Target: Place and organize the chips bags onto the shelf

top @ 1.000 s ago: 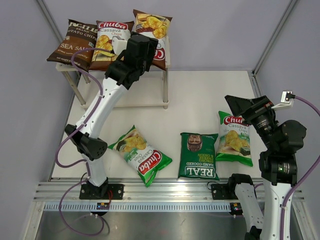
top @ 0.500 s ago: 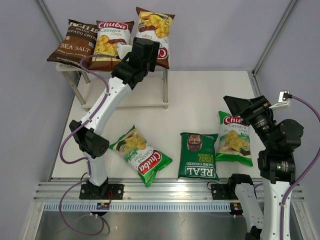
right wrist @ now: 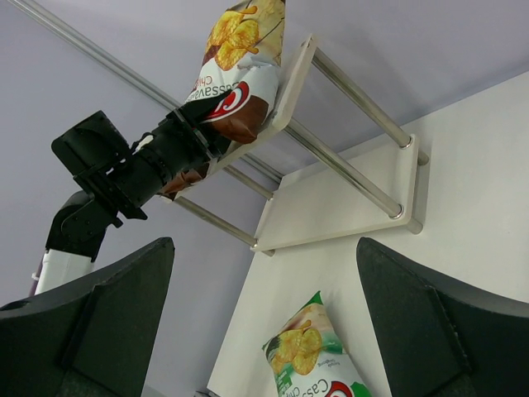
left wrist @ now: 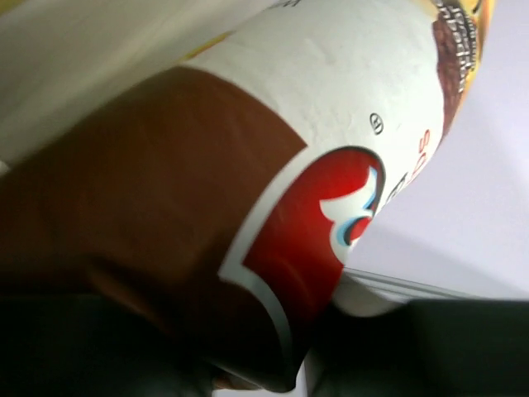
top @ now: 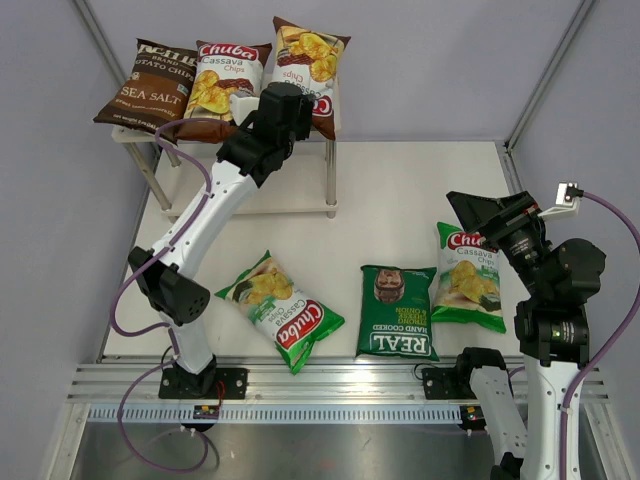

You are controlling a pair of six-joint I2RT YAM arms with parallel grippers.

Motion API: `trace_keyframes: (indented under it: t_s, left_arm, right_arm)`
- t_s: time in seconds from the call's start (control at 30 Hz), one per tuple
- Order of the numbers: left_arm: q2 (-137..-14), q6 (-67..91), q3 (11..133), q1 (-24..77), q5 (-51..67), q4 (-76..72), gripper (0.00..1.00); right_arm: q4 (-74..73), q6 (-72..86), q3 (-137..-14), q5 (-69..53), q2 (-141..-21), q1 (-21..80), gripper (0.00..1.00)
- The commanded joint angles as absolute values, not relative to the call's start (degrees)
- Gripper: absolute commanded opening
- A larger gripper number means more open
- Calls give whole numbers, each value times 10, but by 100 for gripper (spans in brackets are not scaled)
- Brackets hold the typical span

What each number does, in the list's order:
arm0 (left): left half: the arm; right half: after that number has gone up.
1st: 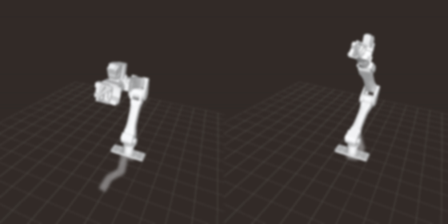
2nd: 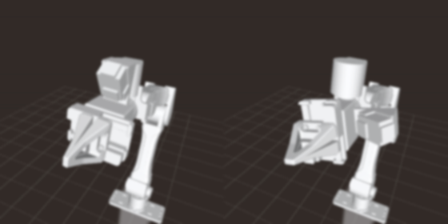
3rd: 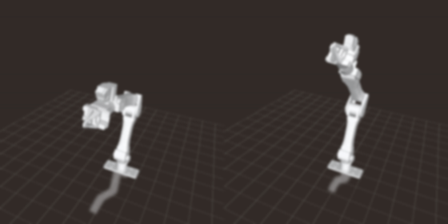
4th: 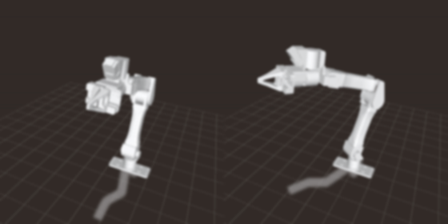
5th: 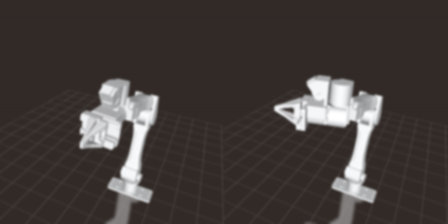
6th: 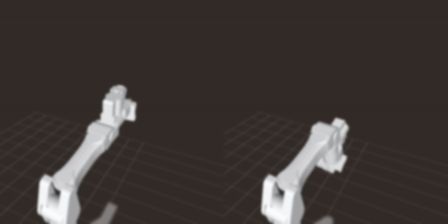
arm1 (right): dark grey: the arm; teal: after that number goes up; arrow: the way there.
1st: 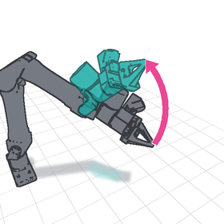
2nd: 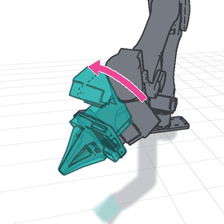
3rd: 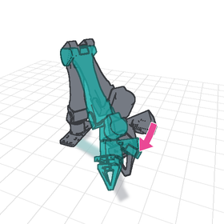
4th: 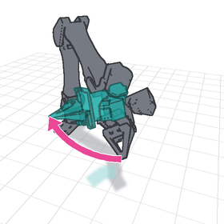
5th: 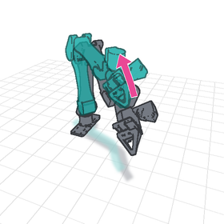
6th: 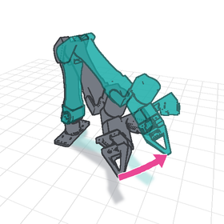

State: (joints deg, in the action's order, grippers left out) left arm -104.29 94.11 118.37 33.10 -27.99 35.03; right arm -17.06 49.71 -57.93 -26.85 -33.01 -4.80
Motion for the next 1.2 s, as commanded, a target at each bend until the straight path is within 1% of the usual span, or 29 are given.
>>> trace_keyframes:
  t_s: [0.0, 0.07, 0.2, 0.43, 0.5, 0.53, 0.6, 0.7, 0.73, 0.8, 0.93, 1.0, 1.17]
  left_arm:
    - [-1026, 947, 1176, 342, -306, 408, 22]
    - [-1028, 947, 1188, 343, -308, 407, 22]
    - [-1040, 954, 1222, 343, -309, 419, 19]
    - [-1062, 968, 1309, 343, -331, 474, 20]
    - [-1073, 968, 1335, 343, -334, 494, 25]
    - [-1075, 969, 1338, 342, -333, 497, 32]
    - [-1080, 975, 1337, 339, -324, 504, 37]
    - [-1085, 978, 1338, 332, -308, 512, 49]
    - [-1087, 978, 1338, 331, -305, 512, 57]
    - [-1088, 971, 1342, 330, -302, 512, 64]
    - [-1082, 942, 1360, 331, -307, 515, 72]
    - [-1074, 941, 1346, 330, -310, 522, 78]
    - [-1067, 944, 1307, 330, -286, 513, 82]
  right_arm:
    - [-147, 501, -584, -280, -327, -41, 100]
    - [-150, 499, -587, -281, -328, -42, 99]
    - [-159, 493, -592, -279, -327, -41, 99]
    - [-159, 497, -596, -282, -328, -40, 99]
    - [-159, 497, -596, -281, -328, -40, 100]
    - [-158, 496, -596, -280, -328, -40, 99]
    - [-156, 499, -595, -282, -328, -40, 99]
    - [-157, 498, -597, -285, -328, -40, 99]
    - [-160, 497, -598, -284, -327, -39, 99]
    - [-164, 493, -599, -281, -326, -38, 99]
    - [-163, 494, -596, -282, -326, -38, 99]
    - [-161, 497, -594, -283, -323, -38, 99]
    - [-152, 506, -585, -290, -321, -38, 99]
